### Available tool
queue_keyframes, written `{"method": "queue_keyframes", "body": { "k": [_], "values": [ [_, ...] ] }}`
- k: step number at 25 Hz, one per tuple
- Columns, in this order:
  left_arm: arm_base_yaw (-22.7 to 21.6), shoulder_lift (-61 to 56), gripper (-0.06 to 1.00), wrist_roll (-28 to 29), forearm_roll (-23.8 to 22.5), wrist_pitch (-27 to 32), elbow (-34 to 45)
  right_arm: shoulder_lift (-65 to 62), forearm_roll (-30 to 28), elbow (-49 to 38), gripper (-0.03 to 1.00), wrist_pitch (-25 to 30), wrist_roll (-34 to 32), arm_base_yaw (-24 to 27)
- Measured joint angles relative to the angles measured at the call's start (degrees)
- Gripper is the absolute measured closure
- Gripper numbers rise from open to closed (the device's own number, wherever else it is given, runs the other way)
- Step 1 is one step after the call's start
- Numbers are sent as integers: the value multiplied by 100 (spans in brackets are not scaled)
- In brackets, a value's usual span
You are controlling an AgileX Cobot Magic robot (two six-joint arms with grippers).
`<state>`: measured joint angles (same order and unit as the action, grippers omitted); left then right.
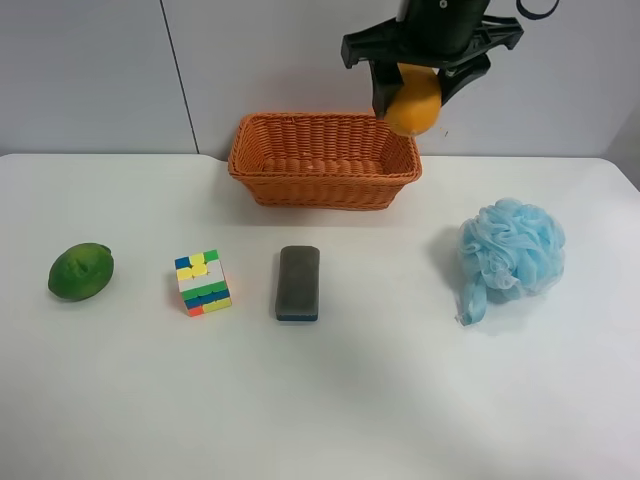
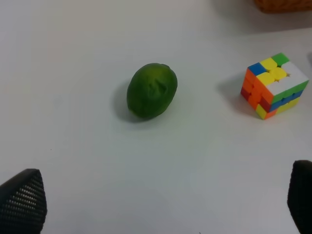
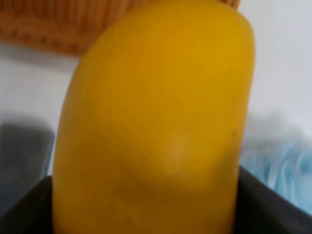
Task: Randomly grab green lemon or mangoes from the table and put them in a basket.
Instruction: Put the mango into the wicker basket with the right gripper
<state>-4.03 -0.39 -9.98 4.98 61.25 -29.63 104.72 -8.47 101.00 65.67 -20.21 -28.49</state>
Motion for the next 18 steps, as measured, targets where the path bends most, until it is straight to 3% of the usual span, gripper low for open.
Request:
{"method": "queue_keyframes", "body": {
  "k": [7, 18],
  "values": [
    [0, 0, -5, 0, 0, 0, 0, 1221, -13, 1078, 33, -394, 206, 368],
    [0, 0, -5, 0, 0, 0, 0, 2484, -13, 1163, 33, -1853, 283, 503]
  ]
}}
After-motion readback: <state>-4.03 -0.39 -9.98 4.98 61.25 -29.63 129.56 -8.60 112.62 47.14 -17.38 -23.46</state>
